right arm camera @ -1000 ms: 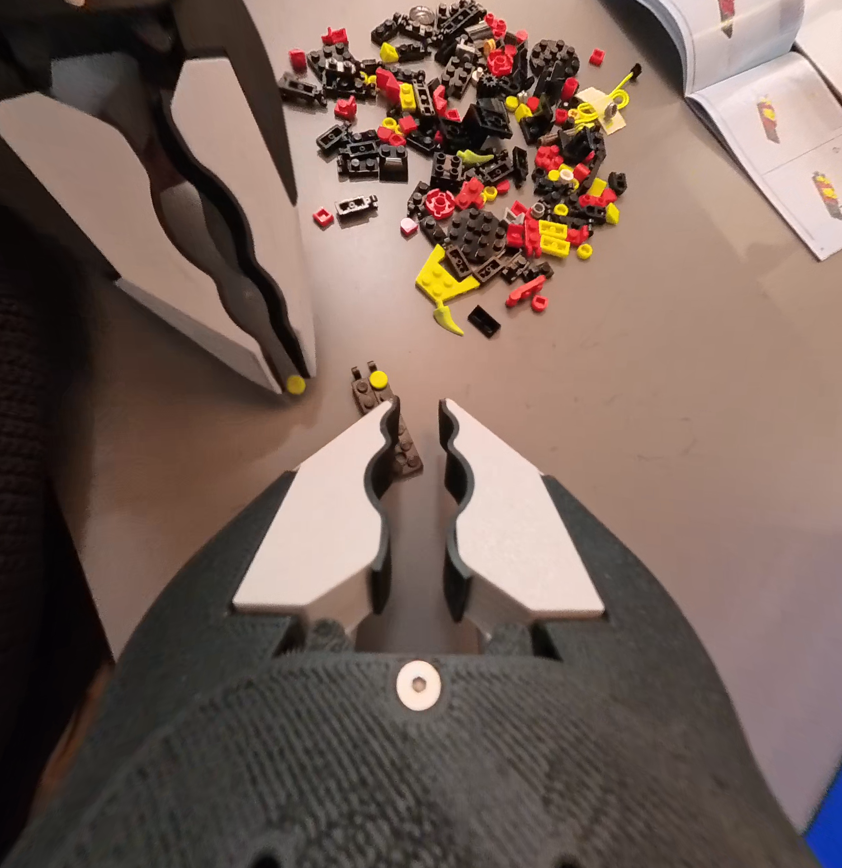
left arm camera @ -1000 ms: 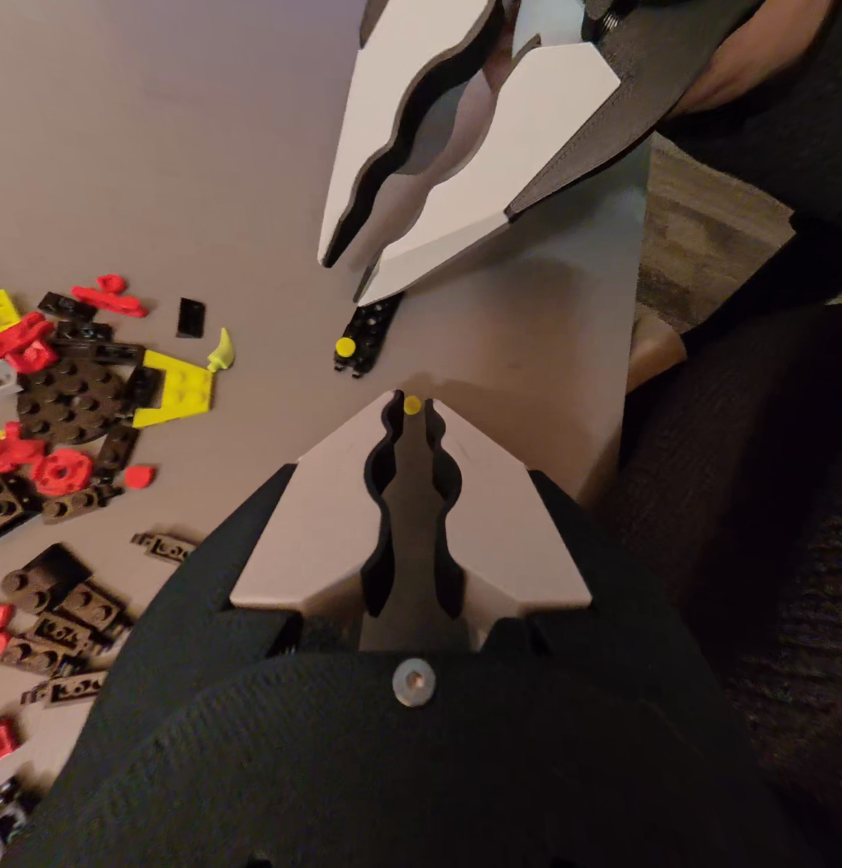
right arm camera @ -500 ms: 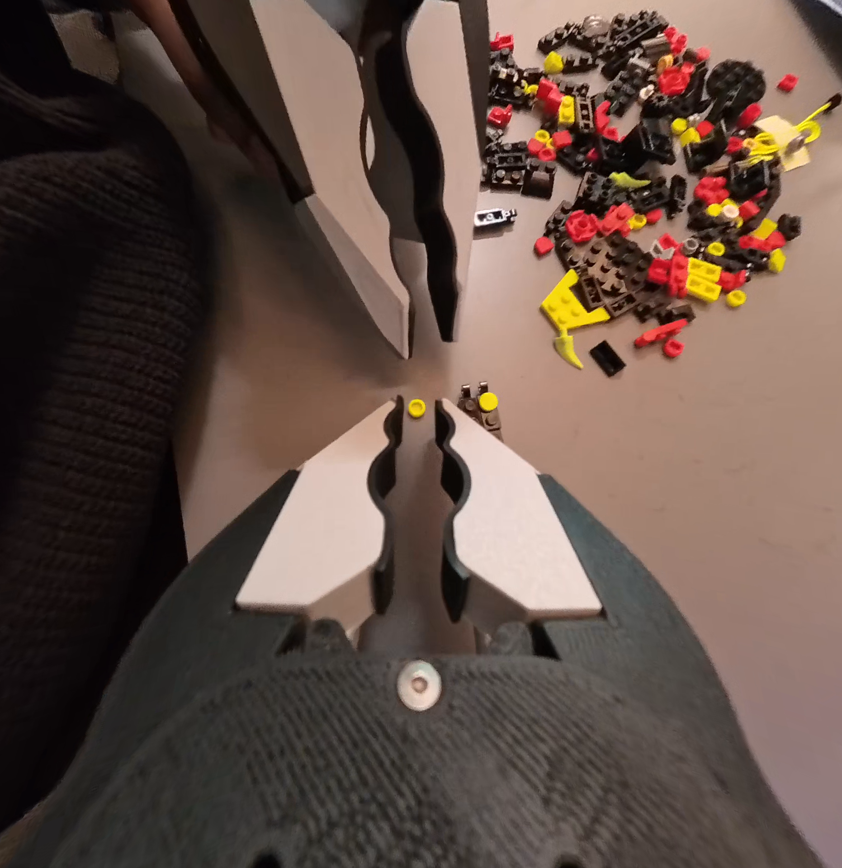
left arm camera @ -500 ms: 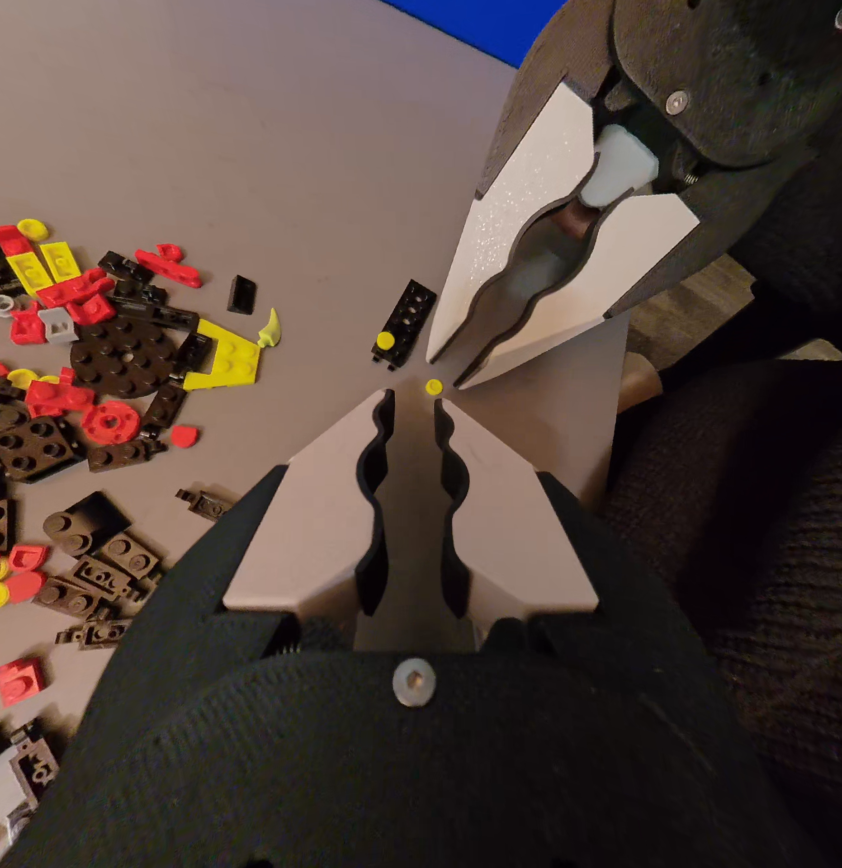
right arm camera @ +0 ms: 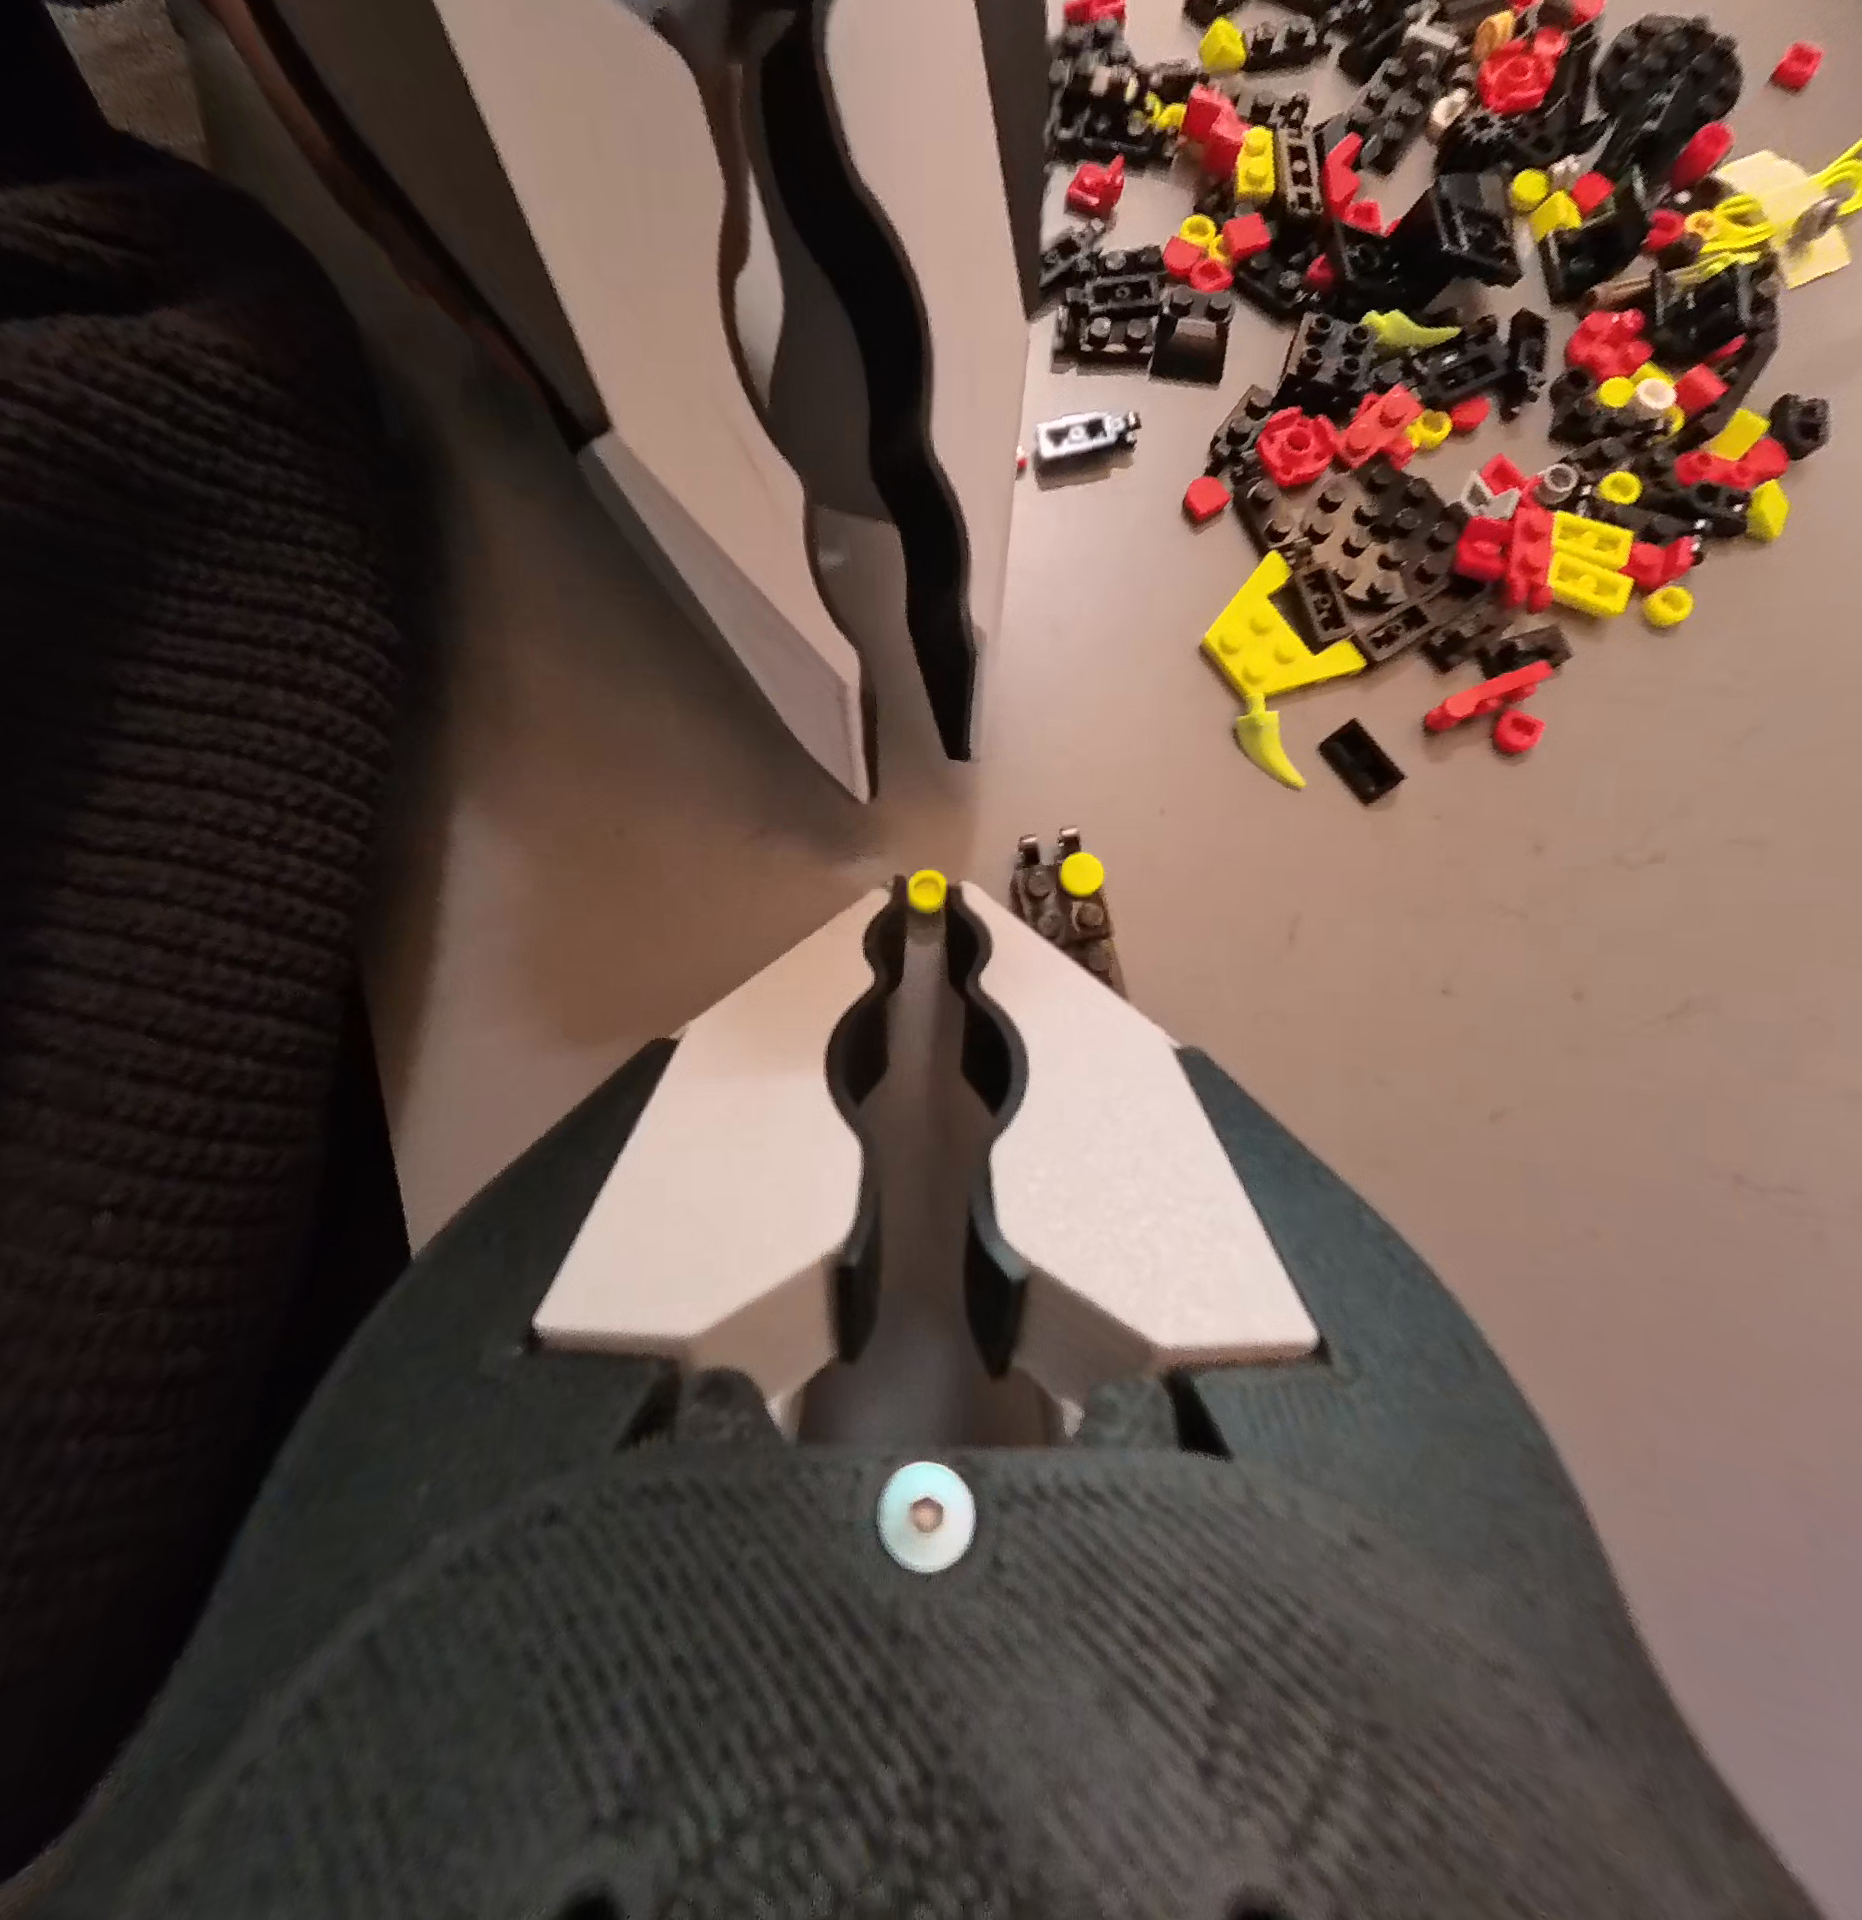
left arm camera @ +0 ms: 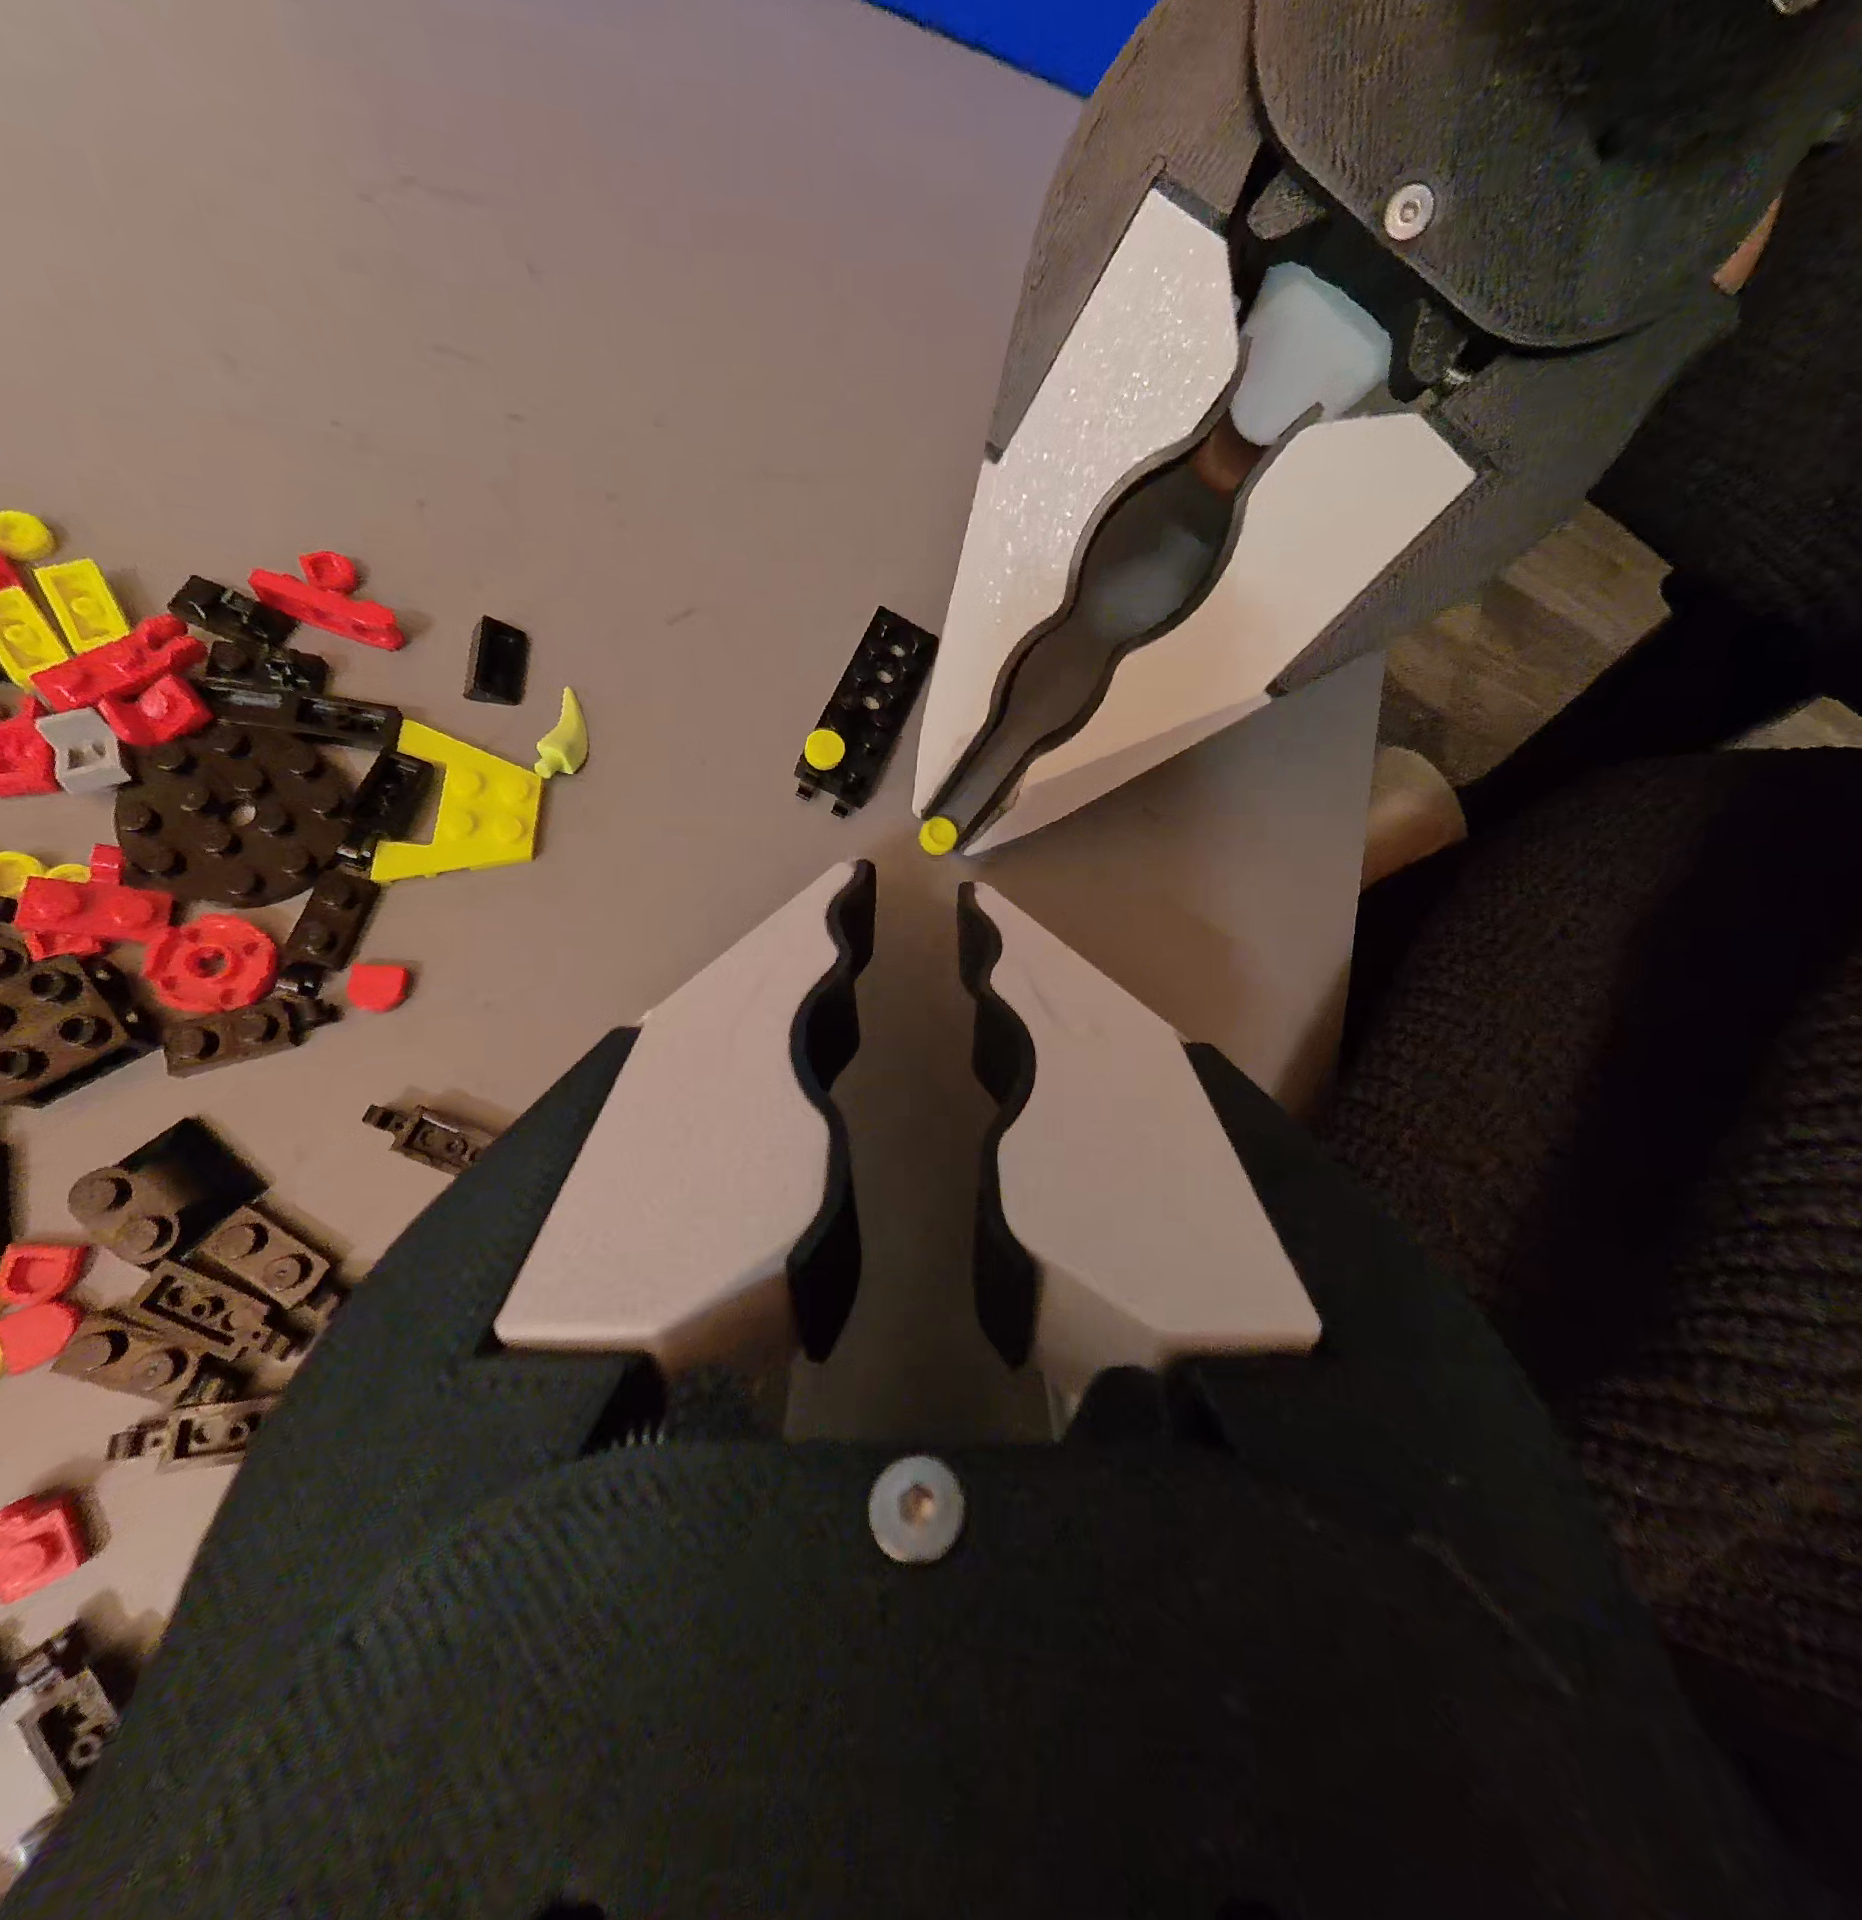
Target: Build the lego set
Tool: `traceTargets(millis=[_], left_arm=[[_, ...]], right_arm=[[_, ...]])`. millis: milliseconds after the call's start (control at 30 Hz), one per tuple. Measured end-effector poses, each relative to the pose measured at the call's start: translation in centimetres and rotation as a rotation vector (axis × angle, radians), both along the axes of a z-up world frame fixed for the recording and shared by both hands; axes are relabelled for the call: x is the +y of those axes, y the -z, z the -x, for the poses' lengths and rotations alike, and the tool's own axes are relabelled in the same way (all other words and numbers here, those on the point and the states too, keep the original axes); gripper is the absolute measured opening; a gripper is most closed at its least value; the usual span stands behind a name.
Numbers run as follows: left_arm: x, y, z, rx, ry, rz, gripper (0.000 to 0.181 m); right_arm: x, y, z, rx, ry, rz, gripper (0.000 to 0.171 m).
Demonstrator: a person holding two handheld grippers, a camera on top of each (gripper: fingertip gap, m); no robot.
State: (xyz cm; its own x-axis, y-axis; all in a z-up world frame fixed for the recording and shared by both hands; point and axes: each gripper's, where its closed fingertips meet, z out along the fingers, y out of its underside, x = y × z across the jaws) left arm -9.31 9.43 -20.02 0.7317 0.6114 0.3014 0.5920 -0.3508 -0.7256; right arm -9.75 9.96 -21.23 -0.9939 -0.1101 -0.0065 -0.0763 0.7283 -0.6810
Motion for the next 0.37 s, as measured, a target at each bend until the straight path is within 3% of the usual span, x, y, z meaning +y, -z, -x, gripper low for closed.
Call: traceTargets(millis=[33, 367], left_arm=[[0.1, -0.2, 0.0, 0.016, 0.008, -0.002, 0.013], [0.3, -1.3, -1.3, 0.261, 0.187, 0.095, 0.006]], right_arm=[[0.0, -0.3, 0.0, -0.011, 0.004, 0.014, 0.006], [-0.1, -3.2, -1.2, -0.301, 0.004, 0.157, 0.006]])
